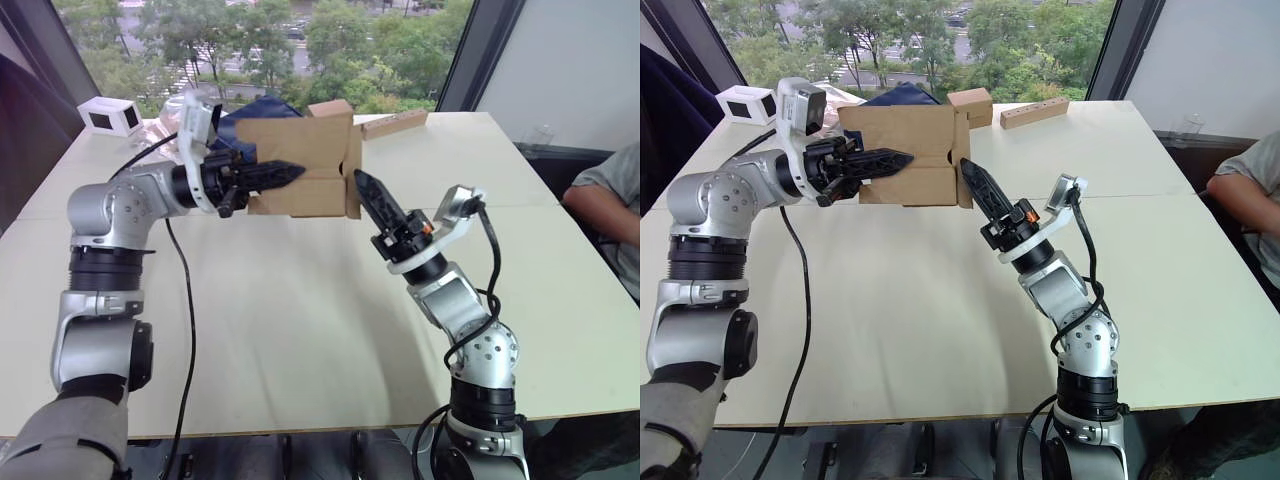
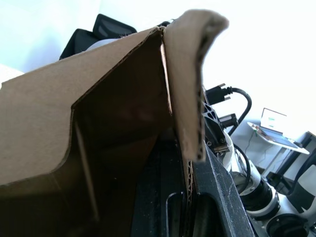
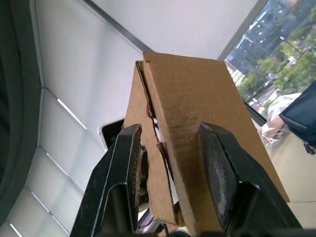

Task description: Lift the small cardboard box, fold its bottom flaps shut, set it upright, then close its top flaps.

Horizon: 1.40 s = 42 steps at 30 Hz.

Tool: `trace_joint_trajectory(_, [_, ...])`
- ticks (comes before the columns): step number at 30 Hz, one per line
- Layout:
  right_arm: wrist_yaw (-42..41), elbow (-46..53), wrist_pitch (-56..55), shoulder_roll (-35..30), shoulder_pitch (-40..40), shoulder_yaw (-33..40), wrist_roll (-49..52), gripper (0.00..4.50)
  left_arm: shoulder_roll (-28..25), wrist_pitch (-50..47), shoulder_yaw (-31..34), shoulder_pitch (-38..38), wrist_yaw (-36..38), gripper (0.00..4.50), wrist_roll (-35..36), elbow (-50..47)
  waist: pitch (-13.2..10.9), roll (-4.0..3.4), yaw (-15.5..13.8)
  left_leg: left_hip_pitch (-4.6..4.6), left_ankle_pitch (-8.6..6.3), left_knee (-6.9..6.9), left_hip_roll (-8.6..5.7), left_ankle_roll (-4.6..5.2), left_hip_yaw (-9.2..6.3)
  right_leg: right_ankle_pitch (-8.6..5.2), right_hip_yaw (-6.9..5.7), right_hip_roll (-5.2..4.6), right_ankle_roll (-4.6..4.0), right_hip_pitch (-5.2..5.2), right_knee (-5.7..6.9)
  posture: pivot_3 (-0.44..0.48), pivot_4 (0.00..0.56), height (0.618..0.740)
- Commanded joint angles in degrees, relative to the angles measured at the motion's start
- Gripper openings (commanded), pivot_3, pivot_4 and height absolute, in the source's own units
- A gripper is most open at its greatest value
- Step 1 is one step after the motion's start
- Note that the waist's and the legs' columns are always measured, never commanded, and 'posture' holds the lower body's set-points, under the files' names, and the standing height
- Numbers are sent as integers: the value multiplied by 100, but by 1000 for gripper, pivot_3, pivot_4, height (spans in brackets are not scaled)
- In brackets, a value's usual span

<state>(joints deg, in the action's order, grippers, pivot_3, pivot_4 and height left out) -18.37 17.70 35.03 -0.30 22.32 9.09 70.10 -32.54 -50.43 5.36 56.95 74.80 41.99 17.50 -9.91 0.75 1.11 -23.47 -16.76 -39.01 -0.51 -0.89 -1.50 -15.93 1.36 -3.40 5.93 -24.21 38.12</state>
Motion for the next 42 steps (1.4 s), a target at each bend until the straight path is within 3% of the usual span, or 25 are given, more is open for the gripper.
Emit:
trace_joint_trajectory(1, [0, 239, -72, 108, 186, -145, 91, 1841, 23, 50, 78, 30, -5, 0, 95, -221, 0, 0, 2, 0, 0, 0, 0, 0, 0, 0, 0, 0, 0, 0, 0, 0, 150, 740])
trace_joint_trajectory(13, [46, 70, -249, 461, 349, -425, -179, 1841, 128, 114, 38, -3, -39, 0, 36, -225, 0, 0, 1, 0, 0, 0, 0, -1, 0, 0, 0, 0, 0, 0, 0, 0, 150, 740])
trace_joint_trajectory(18, [-64, 193, -111, 319, 145, -506, -202, 1841, 123, 150, 54, 44, -55, 0, 14, -160, 0, 0, 0, 0, 0, 0, 0, -1, 0, 0, 0, 0, 0, 0, 0, 0, 150, 740])
trace_joint_trajectory(26, [-73, 489, -39, -232, -182, -27, 189, 1841, -8, 81, 145, 132, 5, 0, 85, -106, 0, 0, 1, 0, 0, 0, 0, 0, 0, 0, 0, 0, 0, 0, 0, 0, 150, 740])
trace_joint_trajectory(29, [-63, 539, -82, -322, -265, 72, 319, 1158, -14, 81, 149, 115, 10, 0, 101, -121, 0, 0, 0, 0, 0, 1, 0, 0, 0, 0, 0, 1, 0, 0, 0, 0, 150, 740])
trace_joint_trajectory(31, [-57, 575, -114, -342, -310, 104, 372, 250, -11, 87, 145, 105, 11, 0, 103, -133, 0, 0, 0, 0, 0, 0, 1, 0, 0, 0, 0, 1, 0, 0, 0, 0, 150, 740])
trace_joint_trajectory(32, [-50, 586, -124, -347, -321, 106, 385, 66, -13, 86, 146, 104, 15, 0, 105, -134, 0, 0, -1, 0, 0, 0, 1, 0, 0, 0, 0, 1, 0, 0, 0, 0, 150, 740])
trace_joint_trajectory(37, [2, 644, -109, -462, -345, 136, 445, 66, -27, 89, 134, 118, 45, 0, 98, -129, 0, 0, -2, 0, 0, 0, 0, 0, 0, 0, 1, 0, 0, 0, 0, 0, 150, 740])
trace_joint_trajectory(42, [51, 347, -208, -770, -31, 78, -113, 66, -49, 63, 67, 82, 111, 0, 95, -212, 0, 0, -4, 0, 0, 0, 0, 0, 1, 0, 1, 0, 0, 0, -1, 0, 150, 740])
